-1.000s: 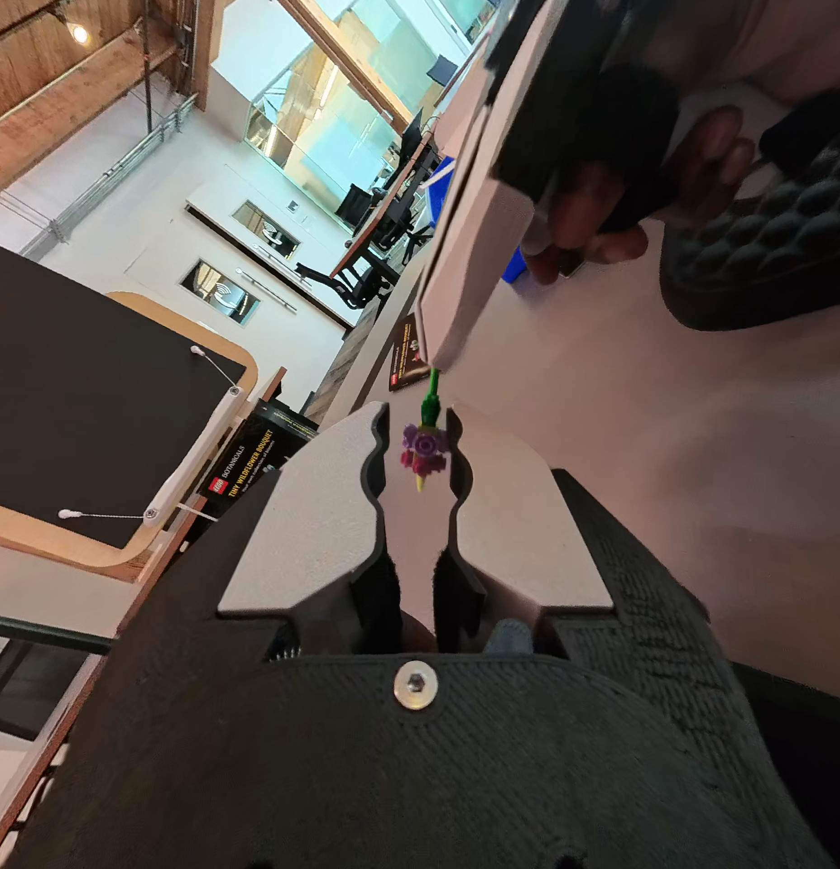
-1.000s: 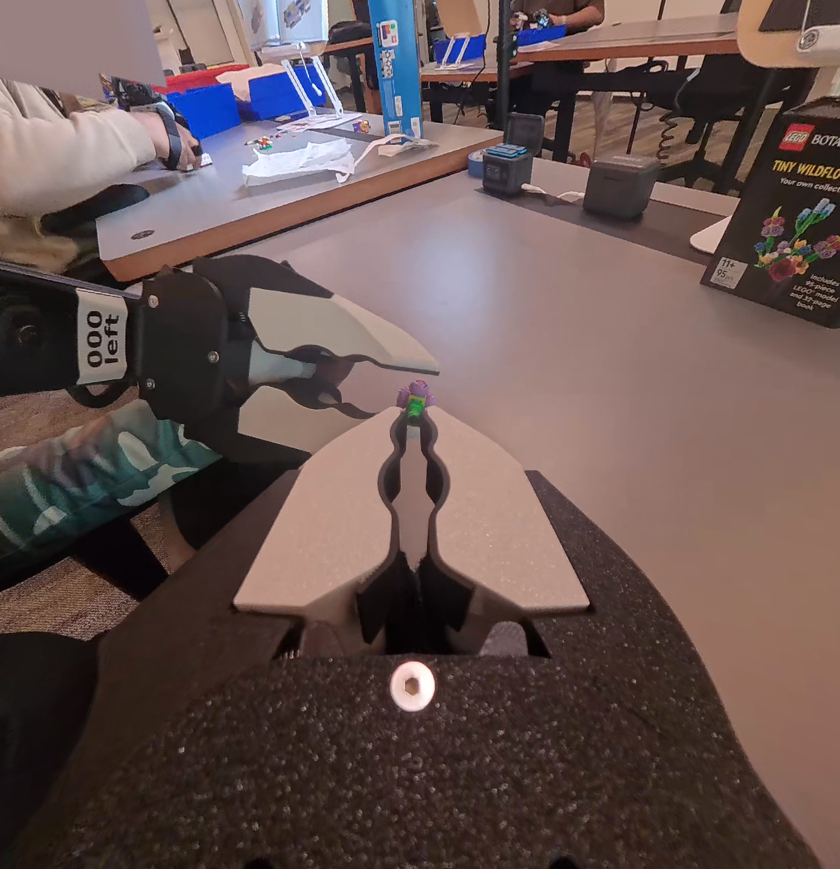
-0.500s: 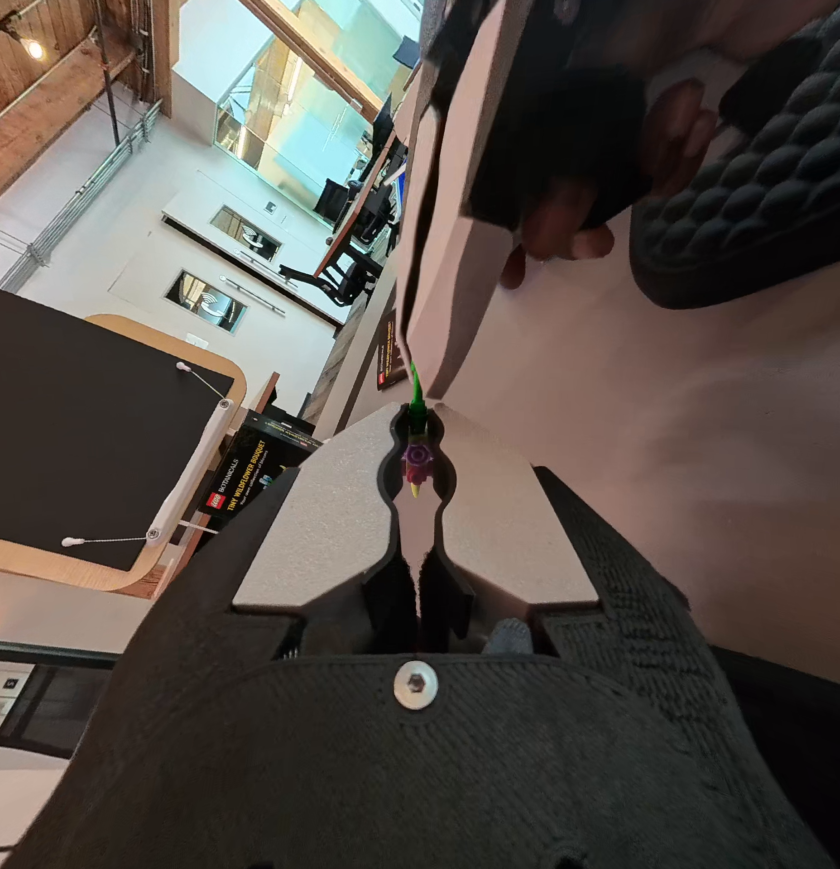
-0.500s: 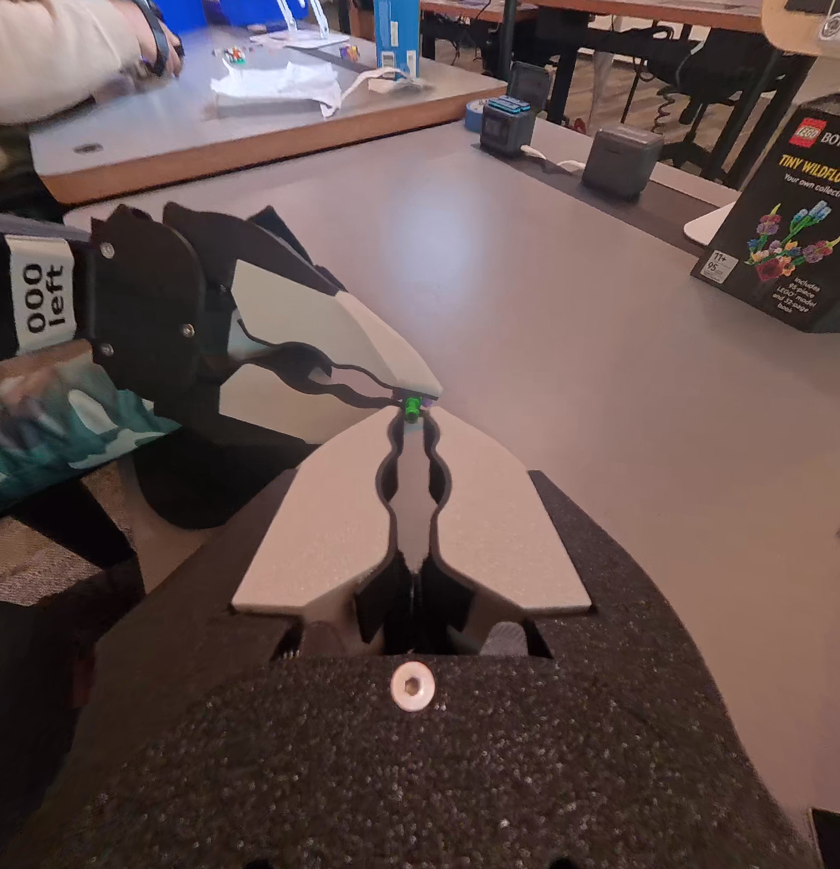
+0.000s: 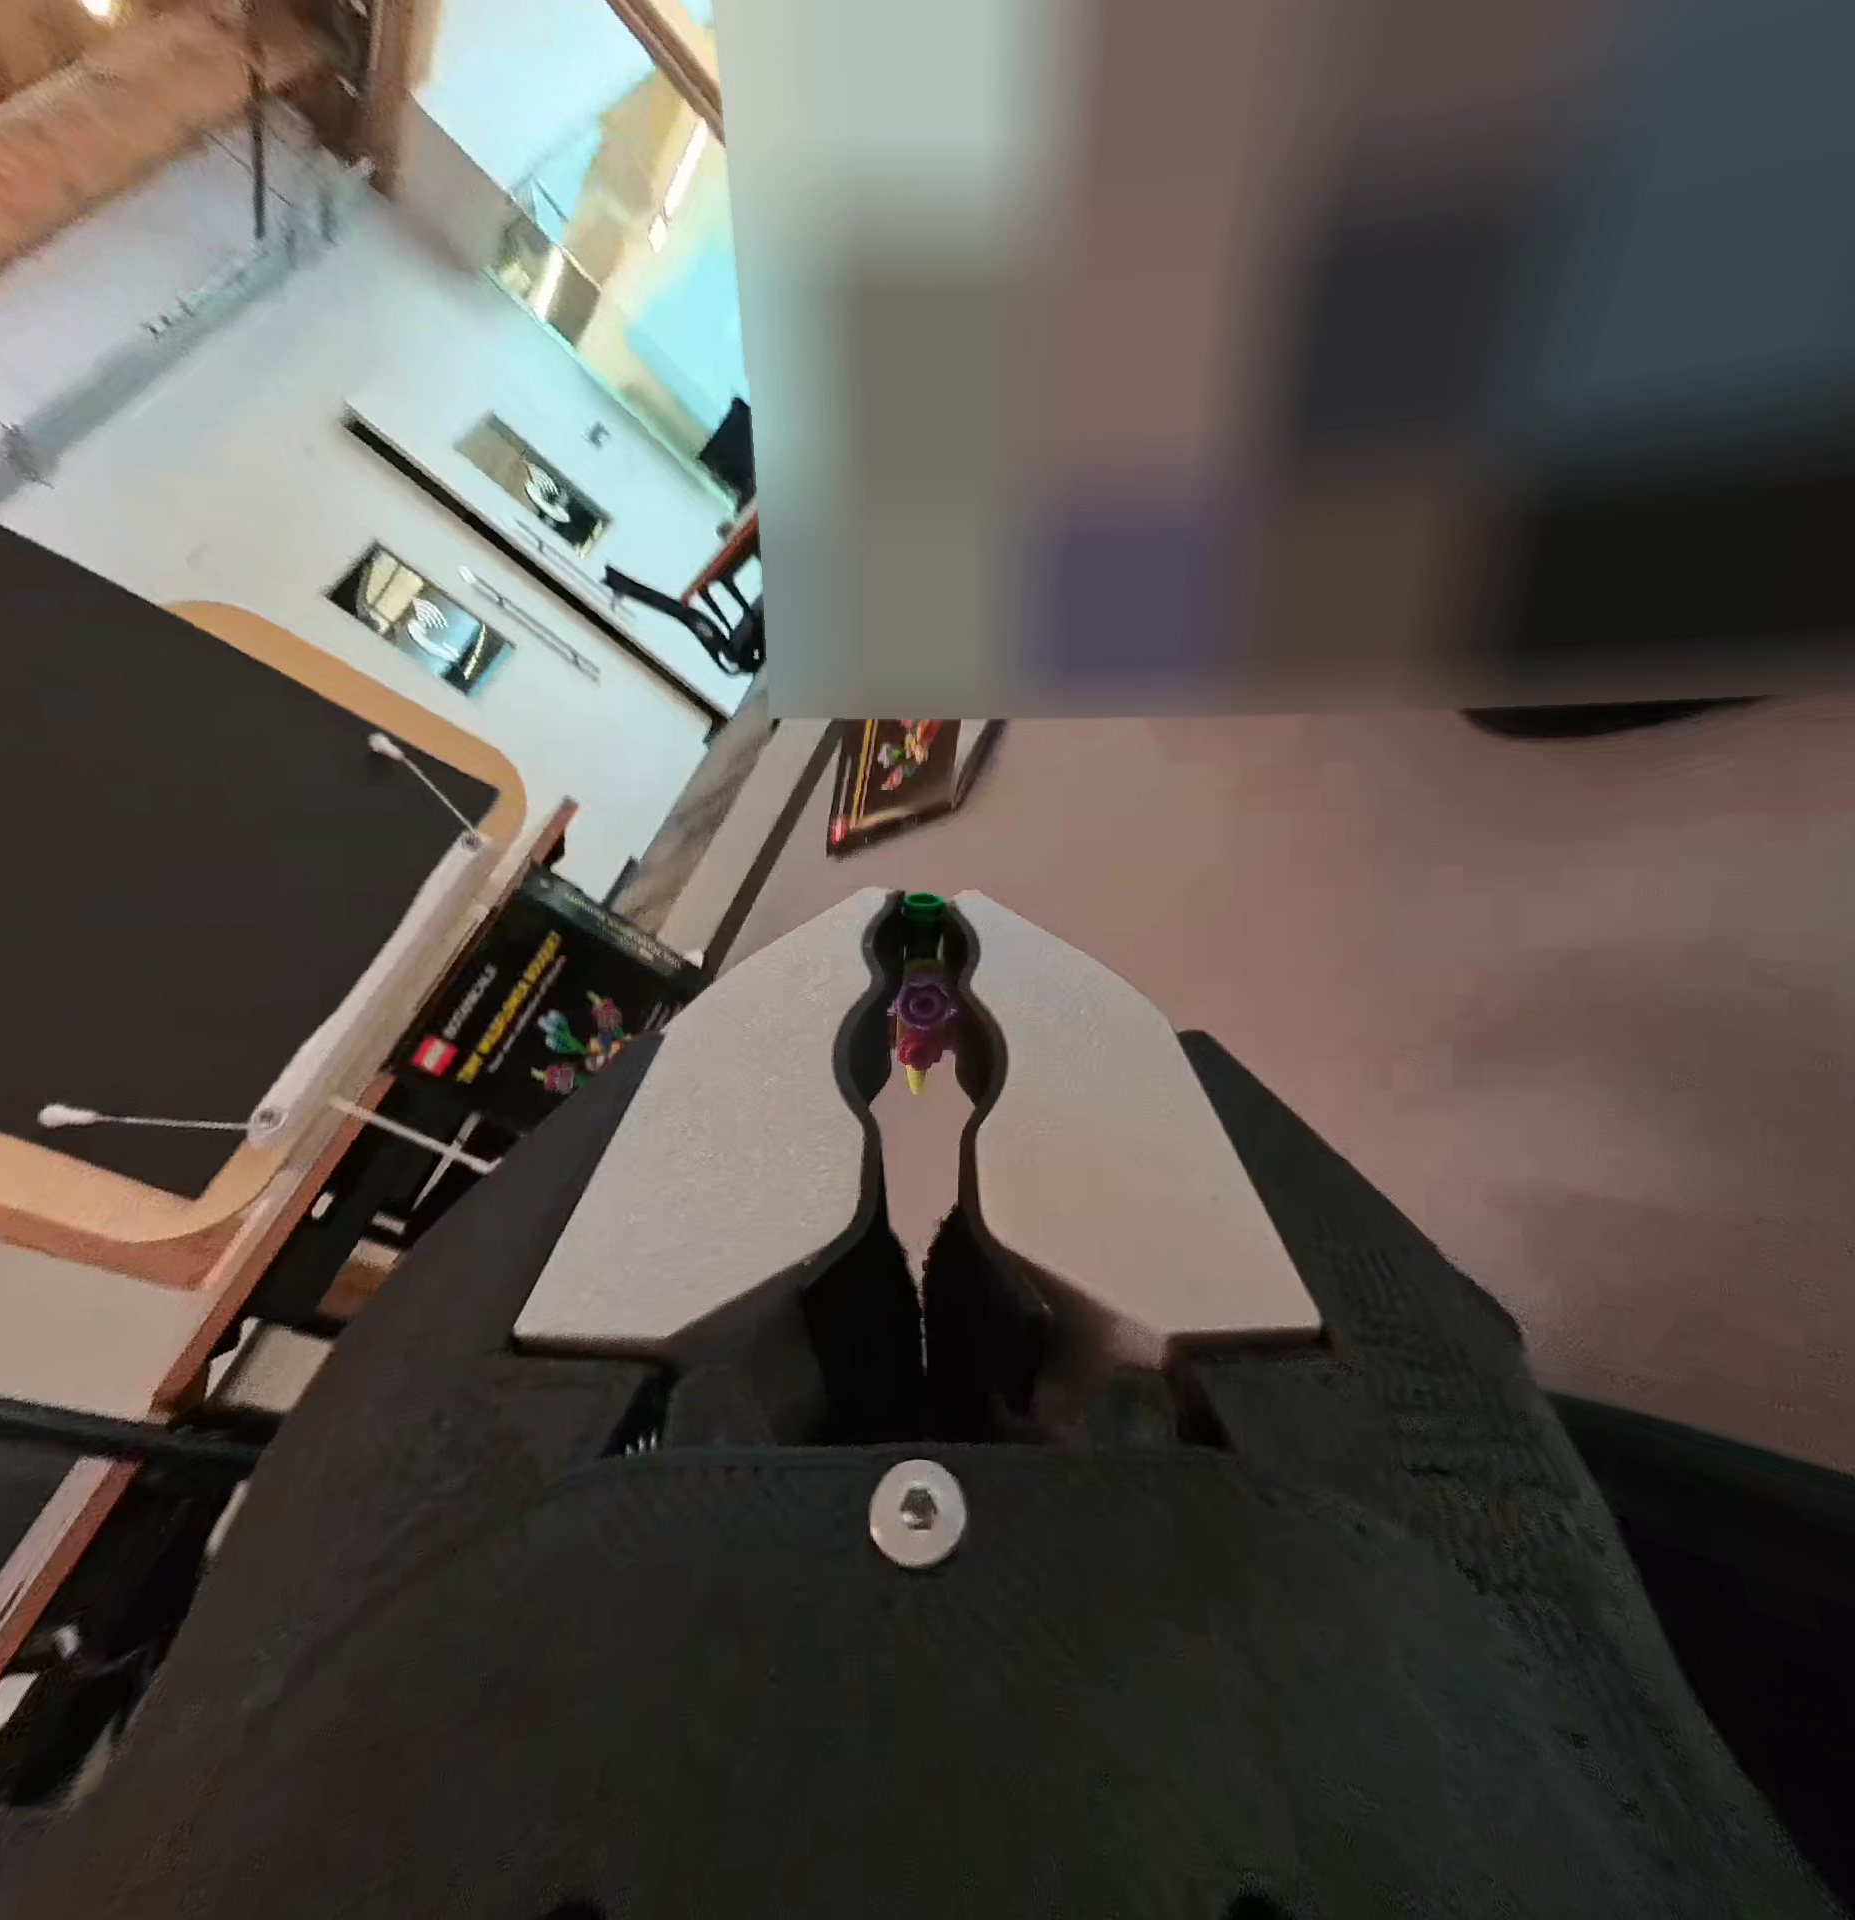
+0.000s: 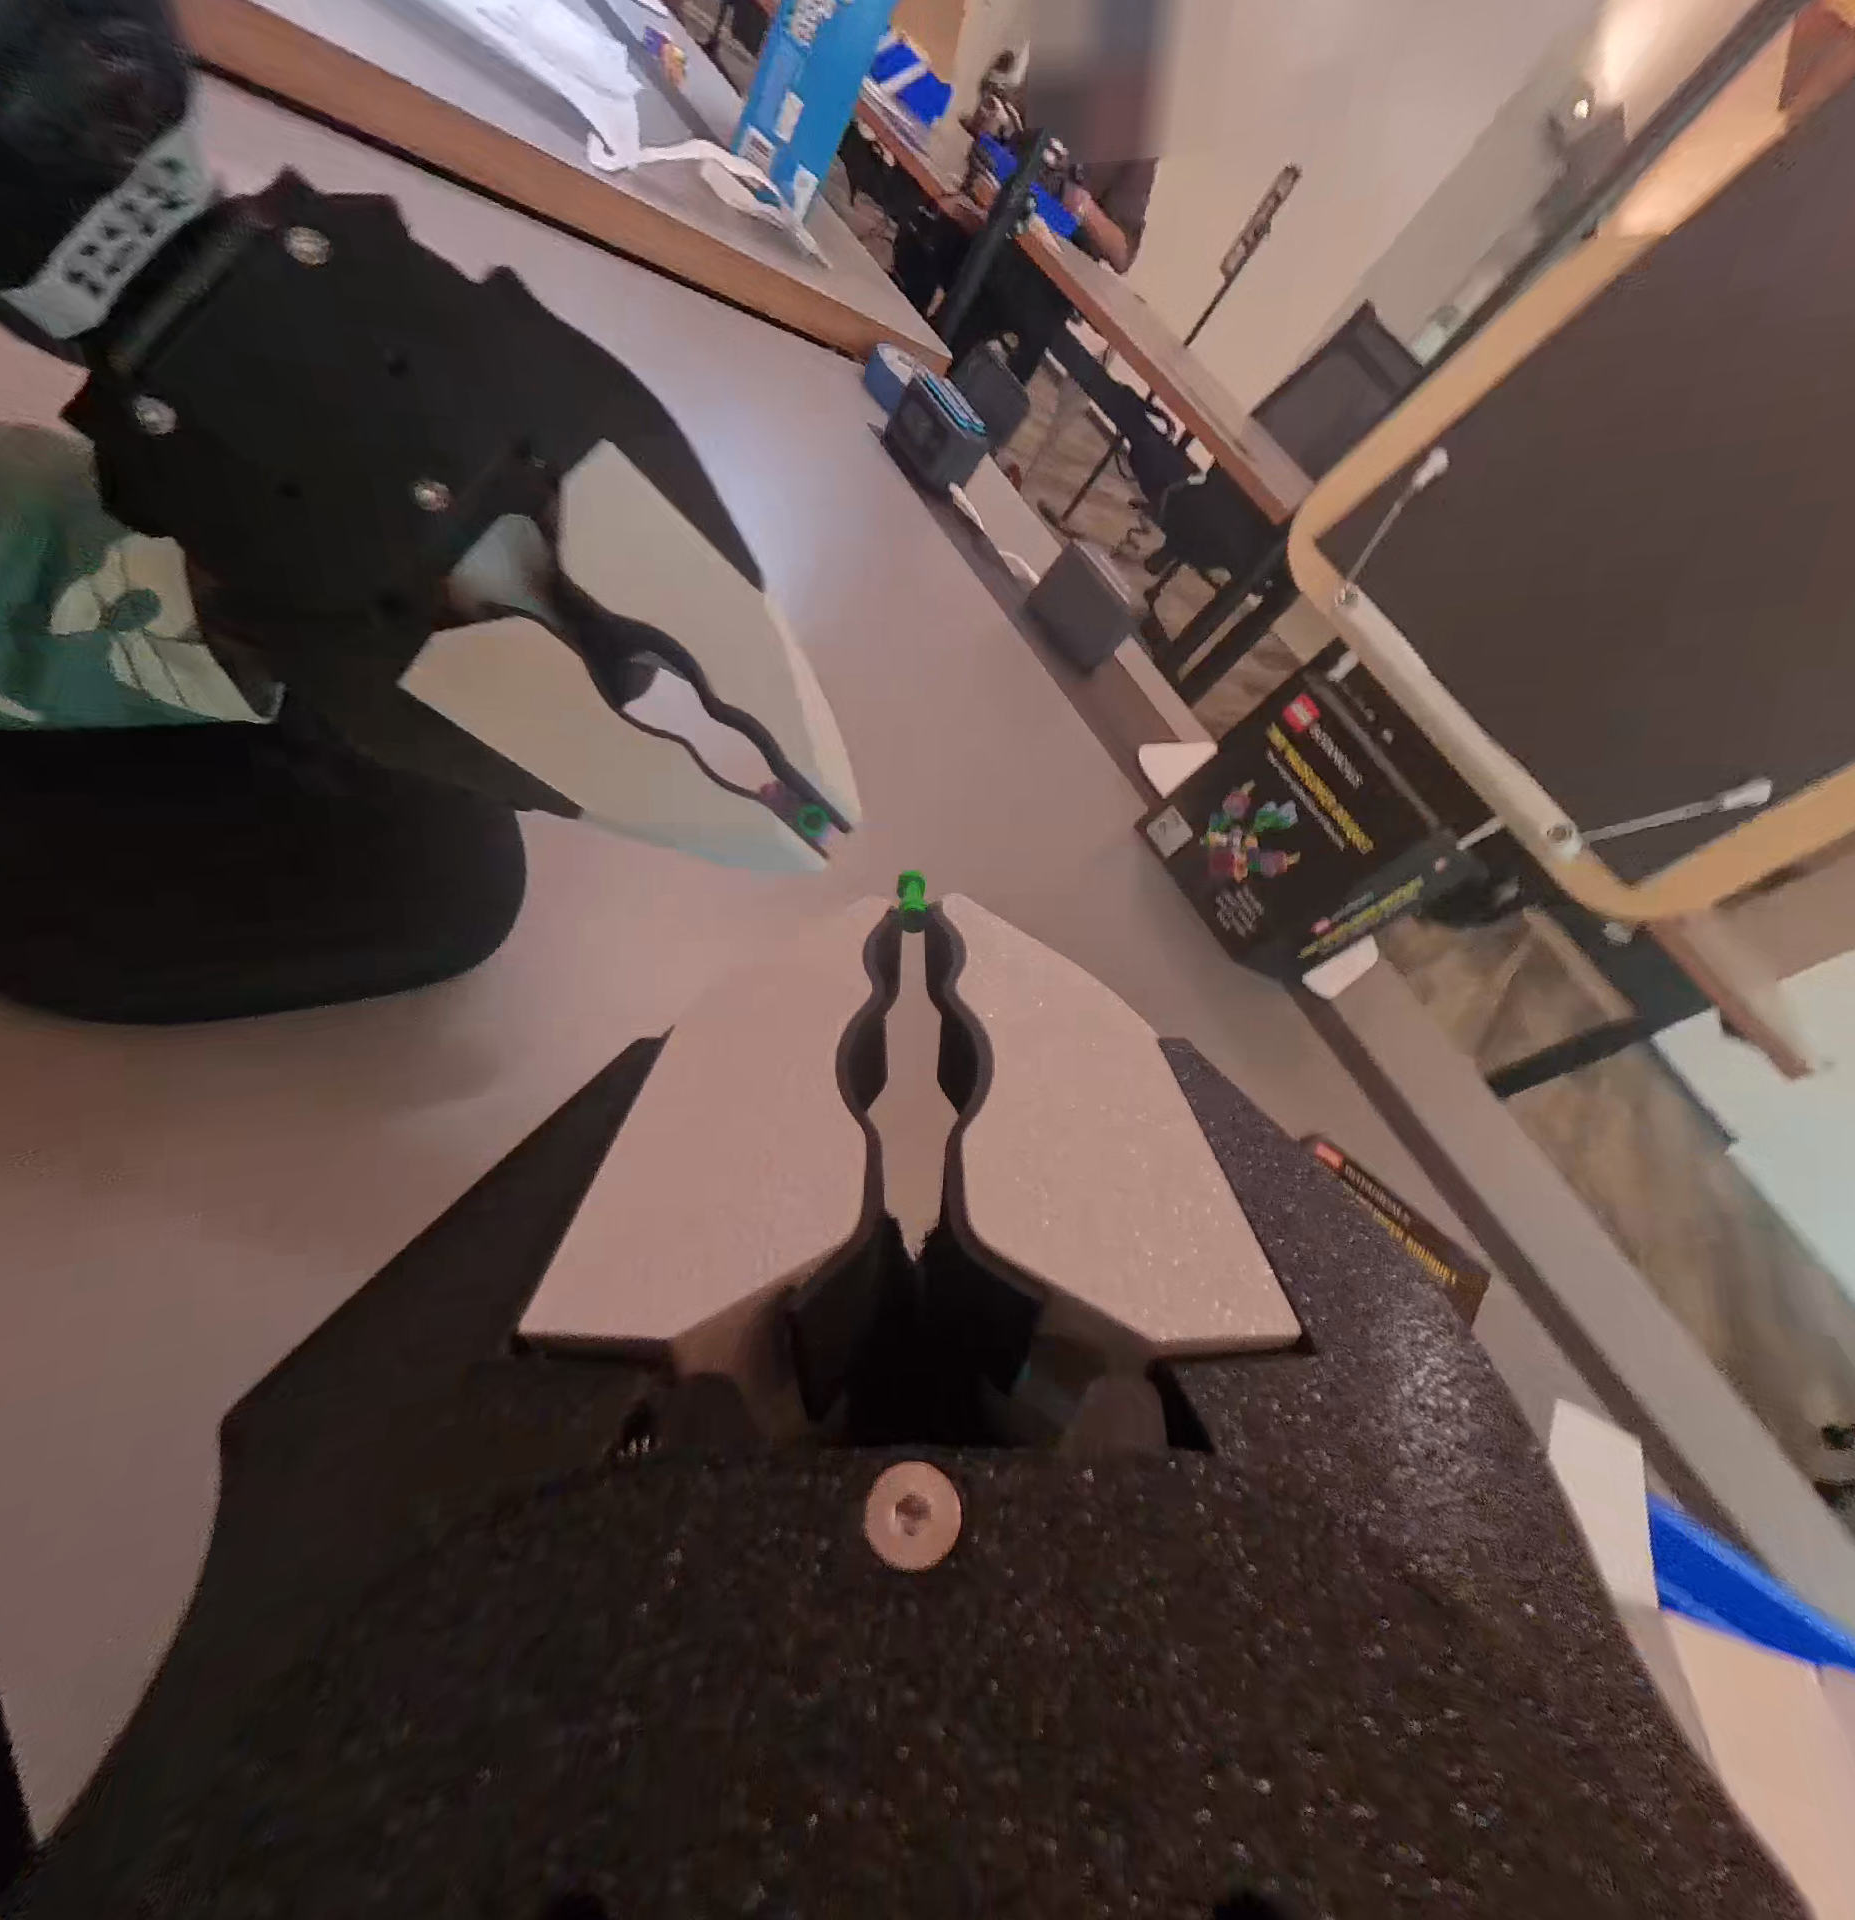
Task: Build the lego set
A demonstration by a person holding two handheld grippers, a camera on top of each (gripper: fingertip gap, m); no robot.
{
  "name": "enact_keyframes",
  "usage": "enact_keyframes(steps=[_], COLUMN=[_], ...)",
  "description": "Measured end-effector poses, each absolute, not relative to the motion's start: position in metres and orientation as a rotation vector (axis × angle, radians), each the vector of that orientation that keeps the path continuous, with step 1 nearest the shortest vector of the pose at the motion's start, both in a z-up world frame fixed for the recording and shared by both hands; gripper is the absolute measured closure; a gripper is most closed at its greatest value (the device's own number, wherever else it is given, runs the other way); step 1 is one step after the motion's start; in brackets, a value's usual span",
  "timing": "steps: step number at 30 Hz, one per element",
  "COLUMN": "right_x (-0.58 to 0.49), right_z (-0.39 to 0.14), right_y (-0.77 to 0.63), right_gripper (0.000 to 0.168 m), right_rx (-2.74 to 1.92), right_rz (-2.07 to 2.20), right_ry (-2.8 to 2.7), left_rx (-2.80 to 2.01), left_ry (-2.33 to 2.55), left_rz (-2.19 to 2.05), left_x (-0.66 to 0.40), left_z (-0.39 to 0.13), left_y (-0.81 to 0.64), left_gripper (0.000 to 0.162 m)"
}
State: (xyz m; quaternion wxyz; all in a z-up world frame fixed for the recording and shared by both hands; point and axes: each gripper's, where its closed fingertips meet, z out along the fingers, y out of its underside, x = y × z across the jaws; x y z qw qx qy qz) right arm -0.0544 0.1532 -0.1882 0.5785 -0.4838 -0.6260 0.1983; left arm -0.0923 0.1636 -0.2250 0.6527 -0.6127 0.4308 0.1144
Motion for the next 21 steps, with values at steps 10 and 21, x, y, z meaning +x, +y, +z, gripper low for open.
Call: enact_keyframes(steps=[10, 21], right_x=[0.089, 0.128], right_z=[-0.177, -0.197], right_y=[0.268, 0.298], right_gripper=[0.163, 0.149], right_rx=[-1.696, -1.903], right_rz=[0.241, 0.107], right_ry=[-0.95, -0.856], left_rx=[-1.361, -1.357], left_ry=[0.937, 0.78], left_rz=[0.217, -0.01], left_x=[-0.086, -0.086], left_z=[-0.218, -0.203], left_y=[0.162, 0.159], left_gripper=[0.155, 0.155])
